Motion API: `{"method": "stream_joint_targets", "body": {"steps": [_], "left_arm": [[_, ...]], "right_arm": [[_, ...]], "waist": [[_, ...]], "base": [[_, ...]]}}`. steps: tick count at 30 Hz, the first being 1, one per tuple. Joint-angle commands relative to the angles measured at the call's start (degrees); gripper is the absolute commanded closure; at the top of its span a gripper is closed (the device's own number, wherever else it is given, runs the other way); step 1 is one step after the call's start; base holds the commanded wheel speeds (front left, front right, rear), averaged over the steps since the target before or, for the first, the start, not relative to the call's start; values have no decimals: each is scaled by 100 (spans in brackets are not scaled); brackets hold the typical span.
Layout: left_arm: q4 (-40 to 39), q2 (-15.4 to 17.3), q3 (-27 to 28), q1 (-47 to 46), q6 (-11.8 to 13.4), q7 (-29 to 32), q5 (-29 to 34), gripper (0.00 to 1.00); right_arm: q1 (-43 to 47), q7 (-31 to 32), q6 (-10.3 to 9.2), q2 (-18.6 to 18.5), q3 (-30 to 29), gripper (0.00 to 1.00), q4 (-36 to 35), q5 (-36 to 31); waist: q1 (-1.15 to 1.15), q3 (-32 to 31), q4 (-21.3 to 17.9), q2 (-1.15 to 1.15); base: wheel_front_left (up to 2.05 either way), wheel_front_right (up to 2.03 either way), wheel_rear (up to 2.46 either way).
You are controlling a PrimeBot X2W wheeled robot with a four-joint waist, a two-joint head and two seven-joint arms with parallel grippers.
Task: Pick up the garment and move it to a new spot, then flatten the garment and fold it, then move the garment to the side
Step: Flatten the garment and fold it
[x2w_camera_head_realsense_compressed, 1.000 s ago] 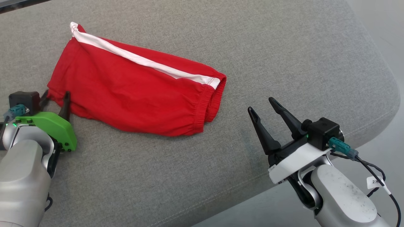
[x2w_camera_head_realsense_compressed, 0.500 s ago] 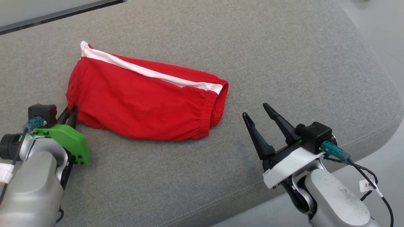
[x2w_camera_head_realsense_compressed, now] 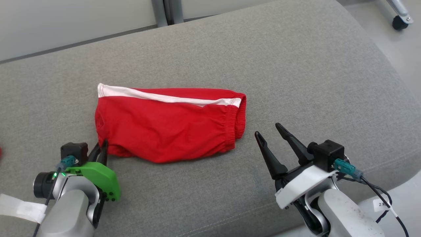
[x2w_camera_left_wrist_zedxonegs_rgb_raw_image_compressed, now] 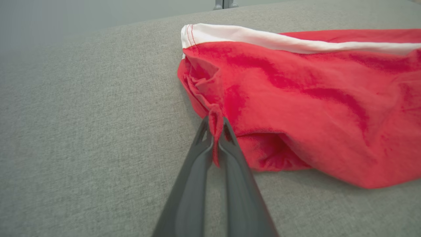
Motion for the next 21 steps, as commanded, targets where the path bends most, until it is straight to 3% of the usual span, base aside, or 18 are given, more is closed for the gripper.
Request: {"method": "stream_joint_targets", "body": {"steps": [1,11,21], "left_arm": [[-90,-46,52,166,75,5,64,100],[-774,-342,444,904,349,5,399,100],[-944,-649,743,1405,238,5,637,100]], "right_arm": [[90,-23,-2,-21,-31,0,14,11],[187,-23,-2,-71,-79,0,52,35],[115,-23,-2,-72,24,0,105,53]], "waist": [[0,-164,198,0],[0,-337,597,0],[0,-338,712,0]], "base": [[0,0,0],[0,0,0],[0,0,0]]}}
